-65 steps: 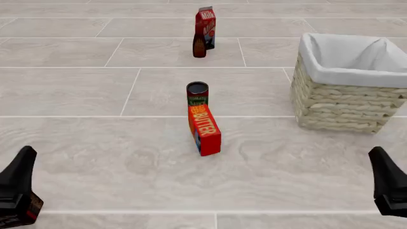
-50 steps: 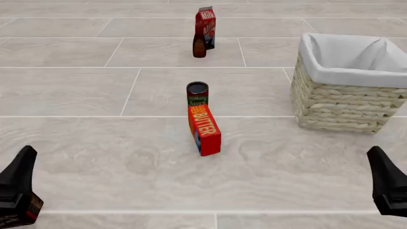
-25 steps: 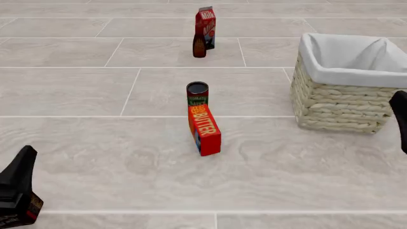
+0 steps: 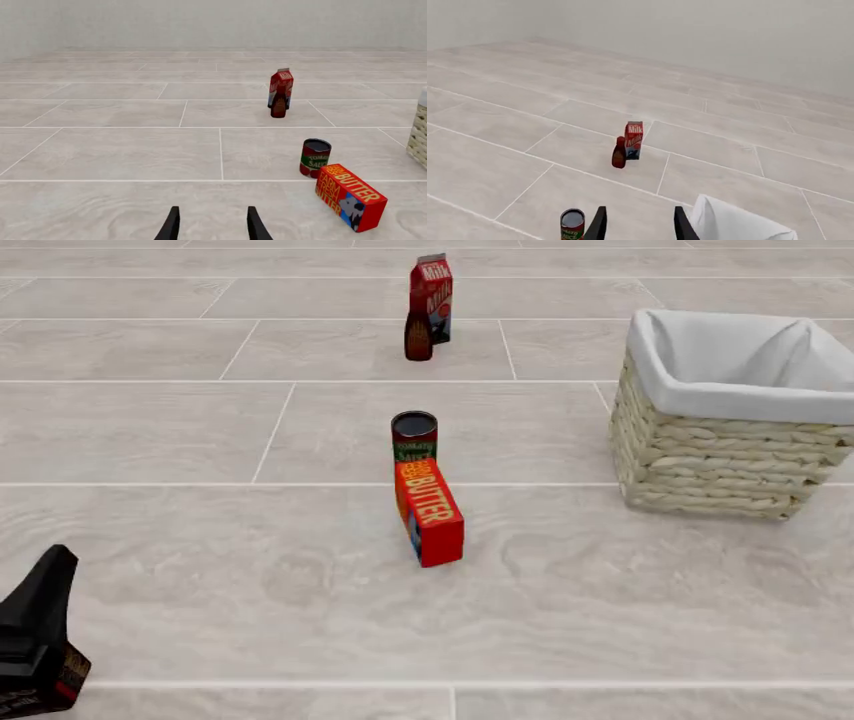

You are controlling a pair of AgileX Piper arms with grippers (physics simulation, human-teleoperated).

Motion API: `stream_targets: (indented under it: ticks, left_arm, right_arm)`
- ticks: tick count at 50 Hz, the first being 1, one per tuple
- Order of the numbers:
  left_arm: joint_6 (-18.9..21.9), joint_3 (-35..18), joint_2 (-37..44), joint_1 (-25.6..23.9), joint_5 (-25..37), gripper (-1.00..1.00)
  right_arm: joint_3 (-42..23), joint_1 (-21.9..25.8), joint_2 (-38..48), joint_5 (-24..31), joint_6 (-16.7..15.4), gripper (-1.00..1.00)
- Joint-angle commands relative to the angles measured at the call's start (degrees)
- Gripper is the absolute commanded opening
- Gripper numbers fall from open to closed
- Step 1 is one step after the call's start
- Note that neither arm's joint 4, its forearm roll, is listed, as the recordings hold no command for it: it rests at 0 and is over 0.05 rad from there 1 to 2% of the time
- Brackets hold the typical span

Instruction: Pick the tomato sauce and place it in the basket.

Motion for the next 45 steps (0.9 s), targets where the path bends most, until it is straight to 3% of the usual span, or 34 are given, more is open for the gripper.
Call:
stream_targets:
  ticks: [1, 12, 27, 45]
  left_arm:
    - [0.0, 0.0, 0.0, 0.0, 0.0, 1.00]
    - [0.0, 0.0, 0.0, 0.0, 0.0, 1.00]
    - [0.0, 0.0, 0.0, 0.0, 0.0, 1.00]
    - [0.0, 0.0, 0.0, 0.0, 0.0, 1.00]
  right_arm:
    - [-18.5, 5.9, 18.6, 2.5, 0.7, 1.00]
    - [-34.5, 11.1, 37.2, 6.3, 2.1, 1.00]
    - [-45.3, 13.7, 51.1, 9.1, 4.5, 1.00]
    - [-47.4, 14.5, 58.0, 11.0, 6.3, 1.00]
